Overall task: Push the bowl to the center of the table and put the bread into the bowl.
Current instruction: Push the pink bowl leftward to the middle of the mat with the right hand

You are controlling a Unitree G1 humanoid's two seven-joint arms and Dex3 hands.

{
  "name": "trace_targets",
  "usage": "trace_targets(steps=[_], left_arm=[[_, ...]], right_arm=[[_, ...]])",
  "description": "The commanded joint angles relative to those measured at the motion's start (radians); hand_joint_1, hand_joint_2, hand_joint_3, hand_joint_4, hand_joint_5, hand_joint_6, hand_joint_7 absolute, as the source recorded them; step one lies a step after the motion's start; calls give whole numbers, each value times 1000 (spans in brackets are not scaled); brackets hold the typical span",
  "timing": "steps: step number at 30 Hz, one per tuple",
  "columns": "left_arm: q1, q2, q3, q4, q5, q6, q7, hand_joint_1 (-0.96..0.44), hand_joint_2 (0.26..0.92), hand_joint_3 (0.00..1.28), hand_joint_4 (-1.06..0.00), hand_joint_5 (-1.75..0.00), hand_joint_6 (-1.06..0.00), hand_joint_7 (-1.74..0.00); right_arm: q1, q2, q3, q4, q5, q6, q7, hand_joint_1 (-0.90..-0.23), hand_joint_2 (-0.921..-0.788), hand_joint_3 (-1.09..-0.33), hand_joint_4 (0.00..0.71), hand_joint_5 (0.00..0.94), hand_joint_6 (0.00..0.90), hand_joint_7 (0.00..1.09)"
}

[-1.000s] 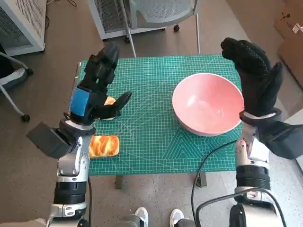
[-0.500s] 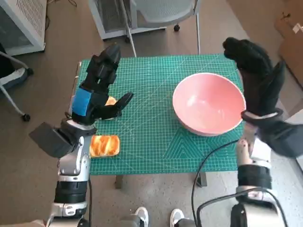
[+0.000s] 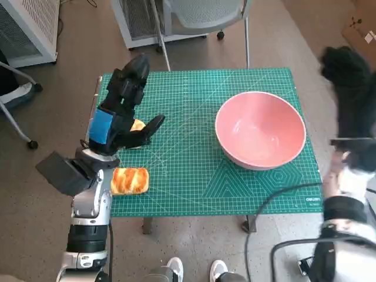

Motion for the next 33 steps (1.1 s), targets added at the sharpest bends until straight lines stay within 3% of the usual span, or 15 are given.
trace_targets(steps=[1,5,14,19,24,28,33], left_arm=[[-14,-7,1,2,-13,3,0,-200,734,604,-30,-8,1,-468],[-15,-9,2,2,-20,4,1,-206,735,603,-29,-7,1,-465],[-16,-16,2,1,-28,6,2,-207,738,601,-26,-5,1,-462],[-9,-19,4,-4,-35,7,3,-209,739,599,-26,-5,1,-461],[-2,-18,9,-8,-40,3,0,-214,741,593,-27,-5,1,-469],[2,-15,12,-13,-43,4,2,-217,744,585,-28,-6,1,-481],[7,-12,15,-20,-42,4,7,-219,746,580,-29,-6,1,-484]], right_arm=[[0,4,-13,63,-12,103,-41,-592,-921,-739,161,0,271,0],[5,17,-26,83,-6,187,-55,-589,-921,-753,154,1,262,0],[17,44,-41,97,-9,290,-77,-607,-921,-727,168,7,270,6],[37,71,7,108,-72,348,-125,-594,-921,-743,175,8,280,10],[43,93,37,112,-121,384,-155,-640,-921,-763,187,11,290,14],[39,116,45,109,-135,394,-151,-668,-921,-770,198,13,293,15],[30,153,45,102,-134,384,-134,-639,-921,-776,201,11,292,13]])
